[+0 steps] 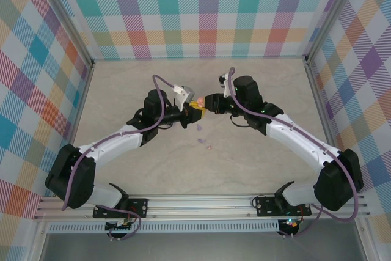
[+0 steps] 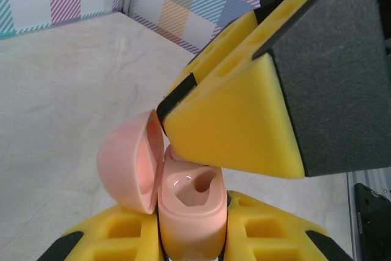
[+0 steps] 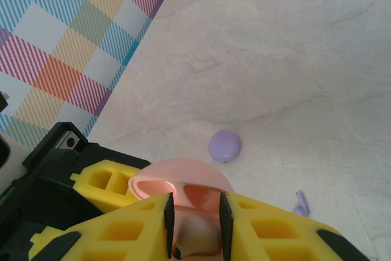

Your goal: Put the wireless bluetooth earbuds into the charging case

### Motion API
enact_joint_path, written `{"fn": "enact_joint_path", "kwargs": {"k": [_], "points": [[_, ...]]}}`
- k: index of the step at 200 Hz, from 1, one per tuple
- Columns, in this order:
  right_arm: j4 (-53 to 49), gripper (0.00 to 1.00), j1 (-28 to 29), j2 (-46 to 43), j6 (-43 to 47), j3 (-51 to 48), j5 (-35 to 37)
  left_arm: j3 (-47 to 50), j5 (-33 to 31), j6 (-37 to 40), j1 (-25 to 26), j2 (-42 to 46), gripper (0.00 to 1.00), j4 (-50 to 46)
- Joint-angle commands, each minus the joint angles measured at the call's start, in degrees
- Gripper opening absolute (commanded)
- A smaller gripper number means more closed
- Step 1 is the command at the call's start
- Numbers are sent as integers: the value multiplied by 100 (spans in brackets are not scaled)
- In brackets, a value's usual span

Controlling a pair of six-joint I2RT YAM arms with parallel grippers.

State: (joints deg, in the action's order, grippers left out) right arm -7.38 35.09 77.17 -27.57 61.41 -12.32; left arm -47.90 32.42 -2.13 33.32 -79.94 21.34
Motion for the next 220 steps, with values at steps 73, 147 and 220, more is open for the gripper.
{"fn": "enact_joint_path", "kwargs": {"k": [73, 147, 220], "points": [[-346, 45, 87, -246, 216, 204, 277, -37, -60, 98, 68, 302, 16, 170], [-1410, 48, -86, -833, 592, 469, 905, -35, -135, 295, 68, 611, 16, -215], [-2412, 48, -616, -1010, 913, 180, 705, -189, -140, 425, 69, 1035, 16, -852]]}}
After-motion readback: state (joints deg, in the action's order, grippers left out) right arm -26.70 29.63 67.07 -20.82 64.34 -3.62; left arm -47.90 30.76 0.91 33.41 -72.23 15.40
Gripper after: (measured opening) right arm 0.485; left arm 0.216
